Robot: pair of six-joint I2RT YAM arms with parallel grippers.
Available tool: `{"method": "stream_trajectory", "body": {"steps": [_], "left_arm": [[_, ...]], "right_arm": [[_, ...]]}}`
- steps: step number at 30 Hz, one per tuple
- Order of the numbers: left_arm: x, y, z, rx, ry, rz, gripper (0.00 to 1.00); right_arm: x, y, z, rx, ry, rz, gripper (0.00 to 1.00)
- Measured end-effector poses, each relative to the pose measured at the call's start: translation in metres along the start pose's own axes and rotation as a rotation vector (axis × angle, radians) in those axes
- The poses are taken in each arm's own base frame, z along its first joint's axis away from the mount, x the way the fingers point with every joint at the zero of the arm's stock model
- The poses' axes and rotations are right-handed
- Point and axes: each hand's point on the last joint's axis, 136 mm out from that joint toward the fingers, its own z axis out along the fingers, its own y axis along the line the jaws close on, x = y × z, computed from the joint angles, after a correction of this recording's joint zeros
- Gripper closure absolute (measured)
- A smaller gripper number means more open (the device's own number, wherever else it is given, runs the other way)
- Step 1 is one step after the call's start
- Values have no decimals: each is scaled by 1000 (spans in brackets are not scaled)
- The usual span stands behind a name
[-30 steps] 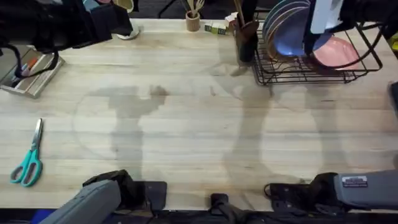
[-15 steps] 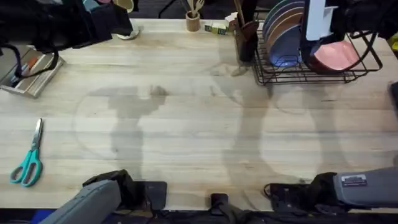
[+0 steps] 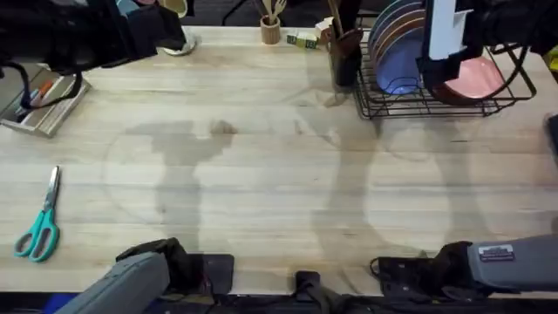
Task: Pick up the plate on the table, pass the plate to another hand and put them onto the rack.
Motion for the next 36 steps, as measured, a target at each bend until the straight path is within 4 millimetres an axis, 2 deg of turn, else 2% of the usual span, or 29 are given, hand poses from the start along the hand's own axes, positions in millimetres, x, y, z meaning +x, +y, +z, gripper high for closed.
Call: {"method": "stream_trajectory", "body": {"steps": [3,6,12,19,24,36], "left_arm": [[0,0,0,0,0,0,8],[0,0,0,0,0,0,7],[0,0,0,0,0,0,8],[6,0,0,-2,25,-8,7],[7,1,0,-2,29,-9,7],[7,1,0,-2,30,-9,8]], "right_arm": [[-1,-2,-3,6,2,25,7],[-3,-10,-14,31,7,57,7],[-13,-36,-53,133,19,168,6],[-26,-60,-98,243,-8,472,6],[-34,-54,-114,231,-38,734,6],[-56,-19,-142,112,-61,1390,6]]}}
